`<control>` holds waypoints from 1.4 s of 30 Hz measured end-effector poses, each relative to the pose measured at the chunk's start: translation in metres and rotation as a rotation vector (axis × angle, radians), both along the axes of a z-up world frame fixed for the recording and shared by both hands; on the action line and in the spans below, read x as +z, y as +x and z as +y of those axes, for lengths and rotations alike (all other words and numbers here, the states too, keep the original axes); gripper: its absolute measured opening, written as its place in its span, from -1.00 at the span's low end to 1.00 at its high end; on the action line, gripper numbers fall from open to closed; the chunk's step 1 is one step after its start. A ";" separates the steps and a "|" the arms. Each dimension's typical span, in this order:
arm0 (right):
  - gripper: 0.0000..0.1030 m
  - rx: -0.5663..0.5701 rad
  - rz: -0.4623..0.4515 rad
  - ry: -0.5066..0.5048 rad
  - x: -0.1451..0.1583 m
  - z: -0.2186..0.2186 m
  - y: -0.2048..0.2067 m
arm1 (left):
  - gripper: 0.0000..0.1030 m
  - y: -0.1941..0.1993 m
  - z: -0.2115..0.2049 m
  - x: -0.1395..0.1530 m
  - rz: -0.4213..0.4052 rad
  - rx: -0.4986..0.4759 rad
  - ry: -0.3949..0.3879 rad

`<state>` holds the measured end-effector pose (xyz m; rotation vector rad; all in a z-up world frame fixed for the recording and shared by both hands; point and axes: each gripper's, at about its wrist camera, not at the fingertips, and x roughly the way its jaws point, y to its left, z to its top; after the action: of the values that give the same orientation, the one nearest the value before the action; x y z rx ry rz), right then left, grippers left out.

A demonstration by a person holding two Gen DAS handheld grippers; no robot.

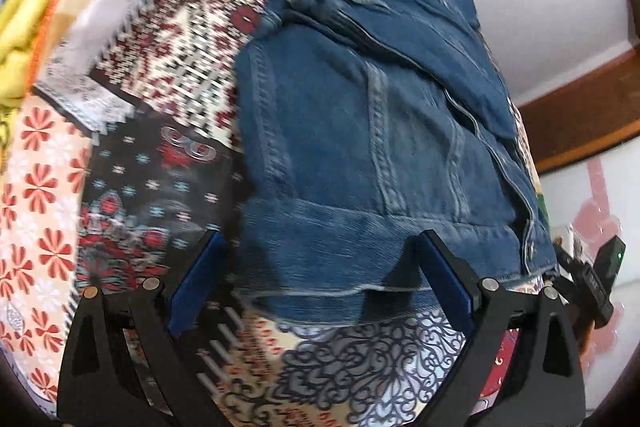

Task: Fold large clothes

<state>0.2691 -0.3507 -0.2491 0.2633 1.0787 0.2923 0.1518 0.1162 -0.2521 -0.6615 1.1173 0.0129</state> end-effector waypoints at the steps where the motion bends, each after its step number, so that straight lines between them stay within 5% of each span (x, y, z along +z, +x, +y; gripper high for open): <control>1: 0.78 -0.011 -0.003 0.012 -0.001 -0.001 -0.001 | 0.84 0.001 -0.003 -0.002 0.001 -0.005 -0.011; 4: 0.76 -0.007 -0.022 0.036 0.000 0.001 -0.004 | 0.63 0.002 -0.010 0.000 -0.019 0.003 0.013; 8: 0.50 0.001 -0.050 0.053 0.001 0.004 -0.011 | 0.07 -0.001 -0.021 0.016 -0.072 -0.017 0.133; 10: 0.30 -0.006 -0.051 0.070 0.000 0.004 -0.014 | -0.21 -0.001 -0.023 0.021 -0.085 -0.031 0.218; 15: -0.36 -0.037 -0.054 0.076 0.002 -0.001 -0.018 | -0.52 -0.001 -0.027 0.033 -0.137 -0.053 0.280; 17: -0.46 -0.038 -0.055 0.089 0.004 -0.004 -0.018 | -0.66 0.002 -0.029 0.044 -0.177 -0.059 0.304; 23: -0.71 -0.011 -0.104 0.091 0.022 -0.001 -0.007 | -0.74 0.017 -0.020 0.075 -0.275 -0.062 0.319; 27: -0.72 0.045 -0.160 0.083 0.042 0.009 0.012 | -0.76 0.029 -0.006 0.095 -0.338 -0.043 0.256; 42: -0.80 0.092 -0.368 0.143 0.109 0.051 0.130 | -0.78 0.116 0.007 0.138 -0.456 -0.020 0.333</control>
<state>0.3988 -0.2994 -0.1397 0.2759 0.7082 0.4815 0.2683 0.1233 -0.1140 -0.3296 0.6601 0.0290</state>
